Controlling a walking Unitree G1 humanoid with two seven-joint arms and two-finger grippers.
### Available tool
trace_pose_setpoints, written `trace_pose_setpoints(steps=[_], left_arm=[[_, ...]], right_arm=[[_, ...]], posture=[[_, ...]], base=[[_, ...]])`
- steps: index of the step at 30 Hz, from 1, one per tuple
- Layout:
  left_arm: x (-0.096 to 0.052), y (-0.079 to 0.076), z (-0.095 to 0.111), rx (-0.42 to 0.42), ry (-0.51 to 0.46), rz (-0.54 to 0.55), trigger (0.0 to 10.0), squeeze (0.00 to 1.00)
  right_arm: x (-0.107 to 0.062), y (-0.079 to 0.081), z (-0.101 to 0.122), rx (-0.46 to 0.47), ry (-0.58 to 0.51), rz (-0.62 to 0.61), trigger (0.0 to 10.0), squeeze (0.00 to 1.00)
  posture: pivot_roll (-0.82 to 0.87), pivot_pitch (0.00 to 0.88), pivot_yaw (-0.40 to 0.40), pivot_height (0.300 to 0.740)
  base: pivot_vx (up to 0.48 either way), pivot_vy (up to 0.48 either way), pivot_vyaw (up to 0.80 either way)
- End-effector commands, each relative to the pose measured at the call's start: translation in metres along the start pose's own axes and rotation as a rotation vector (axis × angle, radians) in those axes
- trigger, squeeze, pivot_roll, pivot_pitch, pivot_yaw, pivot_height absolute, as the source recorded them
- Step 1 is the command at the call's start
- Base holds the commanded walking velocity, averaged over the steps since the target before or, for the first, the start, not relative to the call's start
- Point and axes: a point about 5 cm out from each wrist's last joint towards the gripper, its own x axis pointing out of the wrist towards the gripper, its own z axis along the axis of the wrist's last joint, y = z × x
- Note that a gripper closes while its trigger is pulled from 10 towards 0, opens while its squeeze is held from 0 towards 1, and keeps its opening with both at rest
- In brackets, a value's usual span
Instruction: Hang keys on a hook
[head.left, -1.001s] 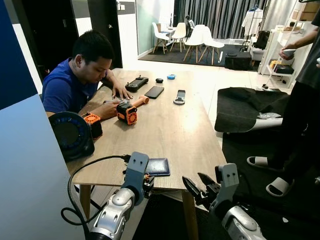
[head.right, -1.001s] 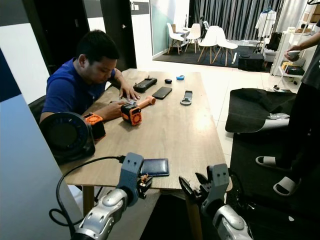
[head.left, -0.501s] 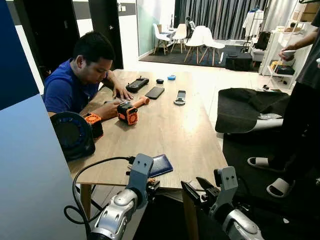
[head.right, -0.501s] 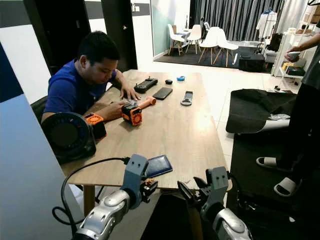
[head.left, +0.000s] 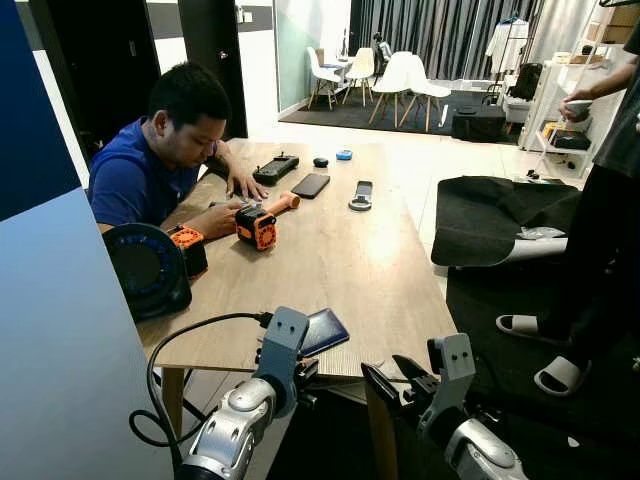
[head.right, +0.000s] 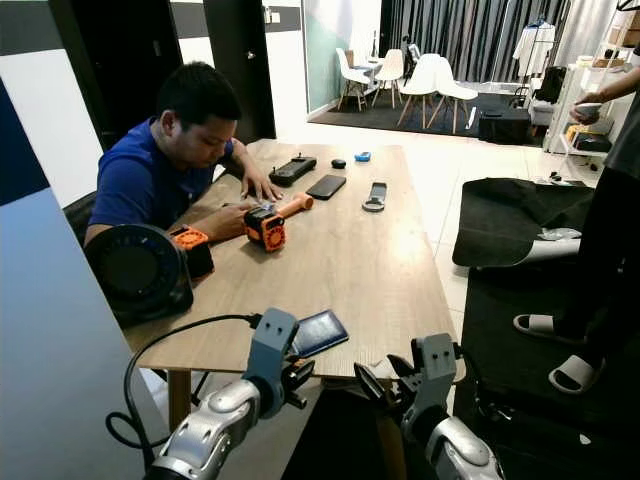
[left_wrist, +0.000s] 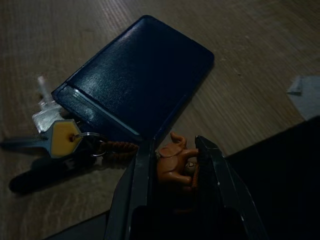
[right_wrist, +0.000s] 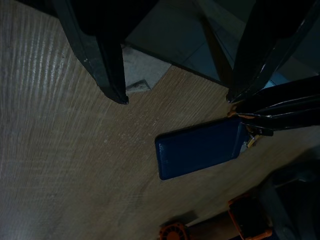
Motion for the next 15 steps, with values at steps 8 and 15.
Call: trace_pose_setpoints(steps=[8, 15], left_arm=[[-0.021, -0.021, 0.046, -0.093, -0.313, -0.313, 10.0, 0.00], [-0.039, -0.029, 0.064, -0.090, -0.400, -0.483, 10.0, 0.00]], right_arm=[[-0.001, -0.004, 0.008, 0.038, -0.046, -0.025, 10.0, 0.00], [0.000, -0.006, 0.014, 0.055, -0.077, -0.039, 10.0, 0.00]], posture=[[0.04, 0.071, 0.033, 0.740], [0.04, 0.071, 0.033, 0.740]], base=[[0.000, 0.000, 0.00], [0.000, 0.000, 0.00]])
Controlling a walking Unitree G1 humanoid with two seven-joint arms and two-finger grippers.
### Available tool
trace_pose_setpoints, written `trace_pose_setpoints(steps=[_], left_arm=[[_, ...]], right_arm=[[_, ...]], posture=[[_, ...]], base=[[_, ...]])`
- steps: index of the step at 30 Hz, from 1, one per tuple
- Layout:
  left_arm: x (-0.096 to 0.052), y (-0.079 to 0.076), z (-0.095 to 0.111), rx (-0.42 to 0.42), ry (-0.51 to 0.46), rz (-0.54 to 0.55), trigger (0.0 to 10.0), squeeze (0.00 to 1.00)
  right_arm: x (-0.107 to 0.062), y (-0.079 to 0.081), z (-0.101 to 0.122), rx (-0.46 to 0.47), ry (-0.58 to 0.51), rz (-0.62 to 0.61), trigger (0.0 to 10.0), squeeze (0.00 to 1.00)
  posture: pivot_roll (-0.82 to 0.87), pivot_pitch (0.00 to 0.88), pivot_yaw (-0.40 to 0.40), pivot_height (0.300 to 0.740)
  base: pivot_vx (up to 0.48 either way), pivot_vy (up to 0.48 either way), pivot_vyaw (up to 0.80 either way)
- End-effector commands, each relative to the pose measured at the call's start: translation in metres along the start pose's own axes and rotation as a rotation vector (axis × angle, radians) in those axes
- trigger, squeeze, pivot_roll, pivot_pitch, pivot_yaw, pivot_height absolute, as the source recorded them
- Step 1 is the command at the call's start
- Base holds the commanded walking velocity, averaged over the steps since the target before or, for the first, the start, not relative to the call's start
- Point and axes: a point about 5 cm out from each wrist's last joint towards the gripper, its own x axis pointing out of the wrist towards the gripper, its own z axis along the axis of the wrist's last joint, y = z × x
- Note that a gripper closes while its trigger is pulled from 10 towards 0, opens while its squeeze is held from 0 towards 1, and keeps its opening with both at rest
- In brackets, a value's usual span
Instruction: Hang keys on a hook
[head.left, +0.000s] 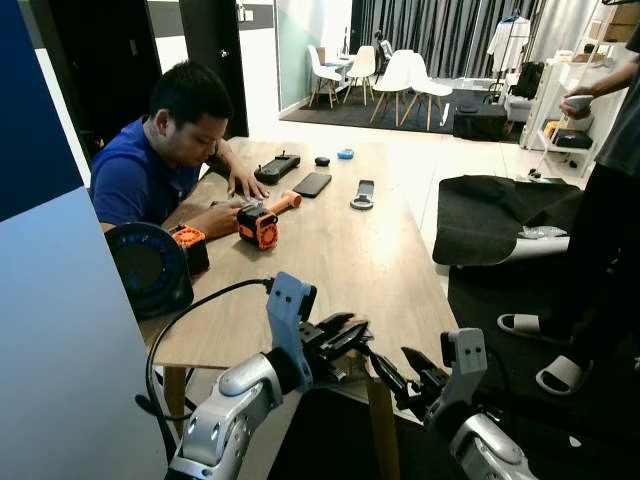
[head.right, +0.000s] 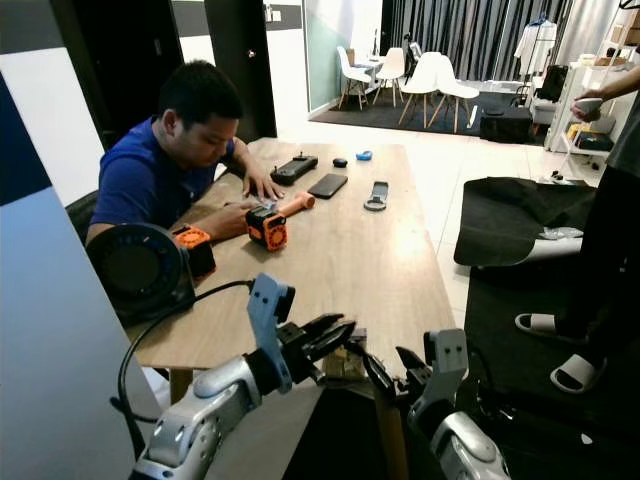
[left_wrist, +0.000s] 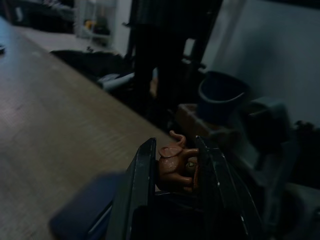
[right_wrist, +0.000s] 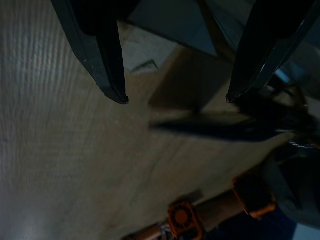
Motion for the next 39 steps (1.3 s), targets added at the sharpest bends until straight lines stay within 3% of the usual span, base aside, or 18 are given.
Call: trace_pose_setpoints(steps=[1, 7, 19, 26, 31, 39], left_arm=[[-0.005, -0.001, -0.002, -0.007, 0.011, -0.012, 10.0, 0.00], [-0.003, 0.001, 0.003, -0.002, -0.013, 0.007, 10.0, 0.00], [-0.002, -0.003, 0.031, -0.030, -0.110, -0.039, 10.0, 0.00], [0.001, 0.012, 0.037, 0.043, -0.093, 0.076, 10.0, 0.00], [0.000, 0.014, 0.038, 0.059, -0.075, 0.086, 10.0, 0.00], [0.001, 0.018, 0.038, 0.068, -0.074, 0.128, 10.0, 0.00]], right_arm=[[0.000, -0.001, 0.001, 0.013, -0.005, -0.010, 10.0, 0.00], [0.002, 0.000, 0.002, 0.025, -0.018, -0.009, 10.0, 0.00], [0.004, 0.004, 0.012, 0.040, -0.070, 0.013, 10.0, 0.00], [0.006, 0.008, 0.028, -0.066, -0.165, 0.036, 10.0, 0.00], [0.007, 0.010, 0.036, -0.152, -0.207, 0.040, 10.0, 0.00], [0.007, 0.008, 0.042, -0.212, -0.229, 0.020, 10.0, 0.00]], posture=[[0.04, 0.069, 0.031, 0.740], [0.04, 0.070, 0.031, 0.740], [0.04, 0.069, 0.031, 0.740], [0.04, 0.068, 0.030, 0.740], [0.04, 0.068, 0.030, 0.740], [0.04, 0.066, 0.030, 0.740]], base=[[0.000, 0.000, 0.00], [0.000, 0.000, 0.00], [0.000, 0.000, 0.00], [0.000, 0.000, 0.00], [0.000, 0.000, 0.00], [0.000, 0.000, 0.00]])
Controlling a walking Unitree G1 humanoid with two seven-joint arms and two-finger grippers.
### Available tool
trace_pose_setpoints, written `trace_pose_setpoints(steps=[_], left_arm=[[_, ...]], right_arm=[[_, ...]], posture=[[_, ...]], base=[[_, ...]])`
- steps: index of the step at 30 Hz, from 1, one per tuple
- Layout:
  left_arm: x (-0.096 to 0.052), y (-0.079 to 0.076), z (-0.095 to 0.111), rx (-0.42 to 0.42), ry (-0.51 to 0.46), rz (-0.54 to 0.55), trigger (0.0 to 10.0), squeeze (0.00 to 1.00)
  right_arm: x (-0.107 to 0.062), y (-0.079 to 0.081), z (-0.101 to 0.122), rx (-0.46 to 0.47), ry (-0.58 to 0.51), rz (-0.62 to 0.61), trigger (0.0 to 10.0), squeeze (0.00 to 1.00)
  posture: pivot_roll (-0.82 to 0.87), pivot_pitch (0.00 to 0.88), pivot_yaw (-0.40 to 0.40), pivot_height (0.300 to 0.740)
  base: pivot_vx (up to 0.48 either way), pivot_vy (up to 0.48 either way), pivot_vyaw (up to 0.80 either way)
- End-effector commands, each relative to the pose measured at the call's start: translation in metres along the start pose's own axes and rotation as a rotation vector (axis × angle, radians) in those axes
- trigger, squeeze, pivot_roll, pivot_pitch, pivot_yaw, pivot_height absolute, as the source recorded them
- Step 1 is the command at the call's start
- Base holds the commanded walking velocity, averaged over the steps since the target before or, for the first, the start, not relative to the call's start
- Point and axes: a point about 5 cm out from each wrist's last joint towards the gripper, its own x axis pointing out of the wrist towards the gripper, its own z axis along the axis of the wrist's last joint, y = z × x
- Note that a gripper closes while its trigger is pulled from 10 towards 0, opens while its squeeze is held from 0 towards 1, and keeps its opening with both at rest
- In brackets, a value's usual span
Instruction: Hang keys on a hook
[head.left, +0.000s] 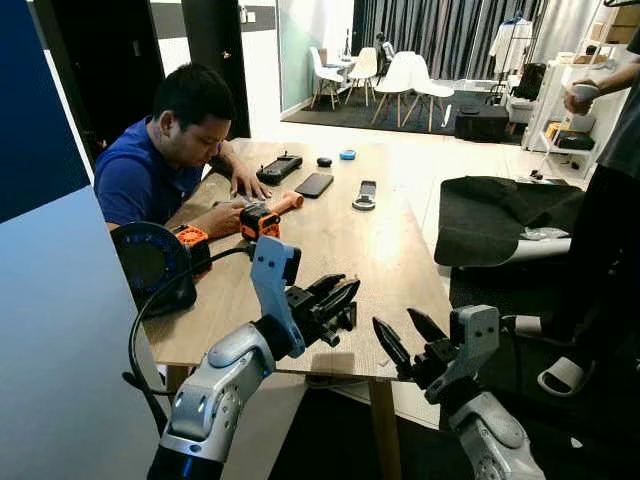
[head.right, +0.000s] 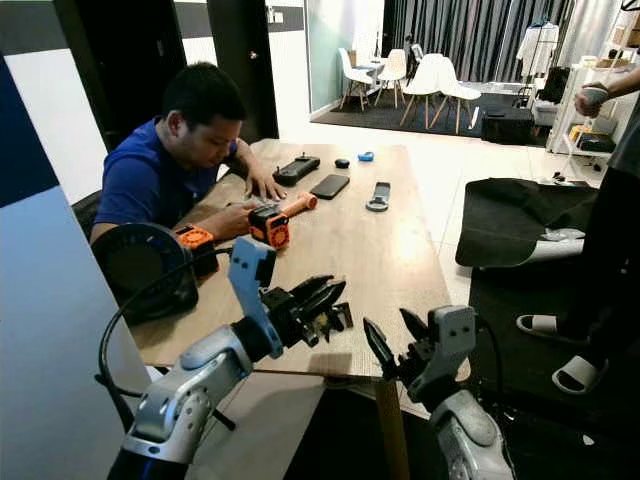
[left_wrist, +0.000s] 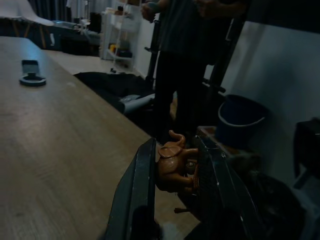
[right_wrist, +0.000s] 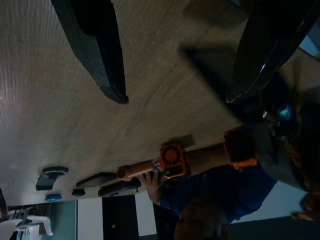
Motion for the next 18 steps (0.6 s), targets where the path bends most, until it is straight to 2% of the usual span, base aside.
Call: trace_pose_setpoints(steps=[1, 9, 14, 18], left_arm=[[0.000, 0.004, 0.003, 0.024, -0.005, 0.014, 10.0, 0.00], [0.000, 0.002, 0.002, 0.023, 0.005, -0.003, 10.0, 0.00], [0.000, 0.000, 0.001, 0.028, 0.013, -0.012, 10.0, 0.00], [0.000, 0.000, 0.000, 0.030, 0.015, -0.012, 10.0, 0.00]], right_arm=[[0.001, -0.003, 0.005, -0.034, -0.022, -0.015, 10.0, 0.00], [0.004, -0.008, 0.004, -0.063, -0.001, -0.042, 10.0, 0.00], [0.010, 0.002, 0.015, -0.005, -0.056, 0.038, 10.0, 0.00], [0.012, 0.007, 0.021, -0.003, -0.087, 0.081, 10.0, 0.00]], posture=[[0.04, 0.066, 0.030, 0.740], [0.04, 0.064, 0.028, 0.740], [0.04, 0.063, 0.025, 0.740], [0.04, 0.060, 0.024, 0.740]], base=[[0.000, 0.000, 0.00], [0.000, 0.000, 0.00], [0.000, 0.000, 0.00], [0.000, 0.000, 0.00]])
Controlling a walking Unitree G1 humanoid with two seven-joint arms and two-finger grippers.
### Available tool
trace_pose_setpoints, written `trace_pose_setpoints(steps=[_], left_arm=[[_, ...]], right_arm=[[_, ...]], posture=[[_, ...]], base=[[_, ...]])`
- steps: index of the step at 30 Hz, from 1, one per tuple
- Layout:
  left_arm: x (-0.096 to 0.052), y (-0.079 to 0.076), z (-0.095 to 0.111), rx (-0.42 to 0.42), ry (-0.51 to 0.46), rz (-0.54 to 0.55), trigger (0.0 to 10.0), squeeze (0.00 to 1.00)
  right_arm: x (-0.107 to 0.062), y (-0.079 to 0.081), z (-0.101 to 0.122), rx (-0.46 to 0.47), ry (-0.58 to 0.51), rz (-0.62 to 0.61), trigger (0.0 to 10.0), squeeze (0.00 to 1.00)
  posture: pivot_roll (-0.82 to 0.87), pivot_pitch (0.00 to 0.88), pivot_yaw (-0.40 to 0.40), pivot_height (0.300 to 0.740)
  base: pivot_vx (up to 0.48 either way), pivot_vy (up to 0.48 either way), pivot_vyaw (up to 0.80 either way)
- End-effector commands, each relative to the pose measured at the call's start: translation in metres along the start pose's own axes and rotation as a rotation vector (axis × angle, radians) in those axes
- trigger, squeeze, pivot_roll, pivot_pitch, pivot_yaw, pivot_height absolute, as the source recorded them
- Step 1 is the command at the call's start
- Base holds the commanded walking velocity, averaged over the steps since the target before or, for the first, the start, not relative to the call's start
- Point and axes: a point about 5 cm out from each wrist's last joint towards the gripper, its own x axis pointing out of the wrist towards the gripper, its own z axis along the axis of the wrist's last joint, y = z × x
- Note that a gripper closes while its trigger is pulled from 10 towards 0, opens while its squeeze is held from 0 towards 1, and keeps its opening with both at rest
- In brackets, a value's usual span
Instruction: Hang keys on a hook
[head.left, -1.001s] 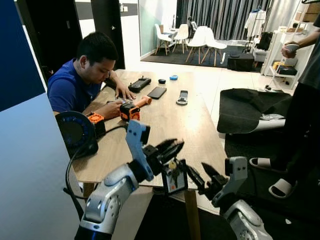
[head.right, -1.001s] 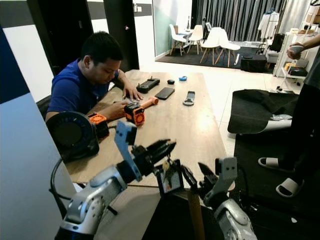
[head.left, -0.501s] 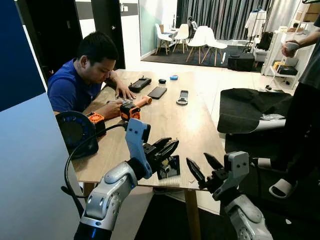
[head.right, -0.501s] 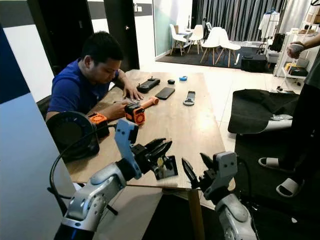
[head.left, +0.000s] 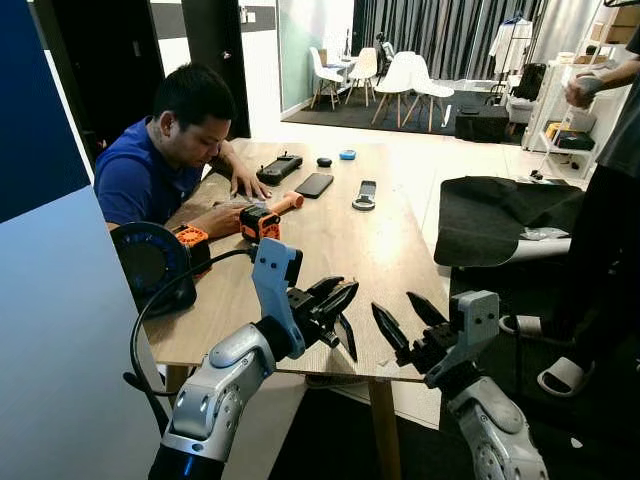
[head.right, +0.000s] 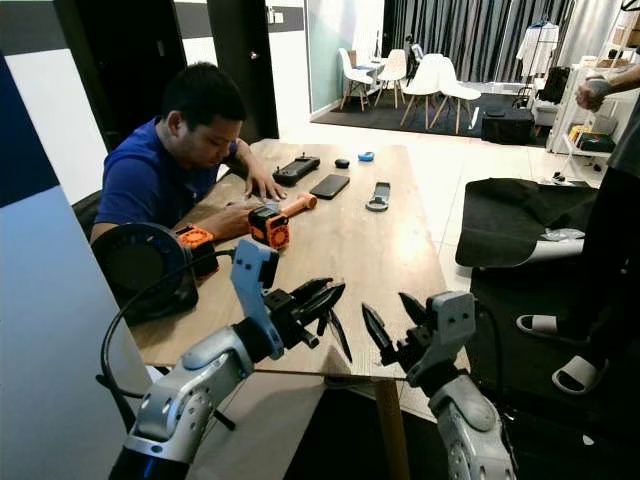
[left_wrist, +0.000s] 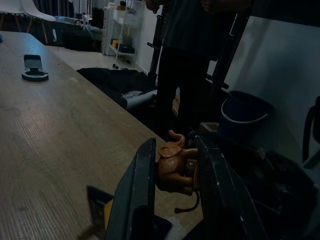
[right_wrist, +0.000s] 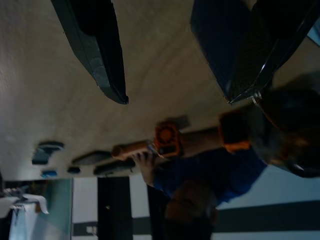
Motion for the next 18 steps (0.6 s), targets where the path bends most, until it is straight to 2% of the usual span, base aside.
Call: trace_pose_setpoints(steps=[1, 4, 8, 18], left_arm=[[-0.001, 0.000, 0.002, 0.030, 0.006, -0.009, 10.0, 0.00], [0.000, -0.001, 0.000, 0.036, 0.014, -0.020, 10.0, 0.00], [0.000, -0.001, 0.000, 0.039, 0.018, -0.023, 10.0, 0.00], [0.001, -0.002, -0.002, 0.046, 0.032, -0.023, 10.0, 0.00]], right_arm=[[0.002, 0.003, 0.004, 0.005, -0.013, 0.026, 10.0, 0.00], [0.006, 0.007, 0.012, 0.015, -0.048, 0.053, 10.0, 0.00], [0.008, 0.004, 0.014, 0.009, -0.050, 0.030, 10.0, 0.00], [0.007, -0.008, 0.005, 0.001, 0.016, -0.066, 10.0, 0.00]], posture=[[0.04, 0.060, 0.024, 0.740], [0.04, 0.055, 0.027, 0.740], [0.04, 0.054, 0.027, 0.740], [0.05, 0.059, 0.028, 0.740]], base=[[0.000, 0.000, 0.00], [0.000, 0.000, 0.00], [0.000, 0.000, 0.00], [0.000, 0.000, 0.00]])
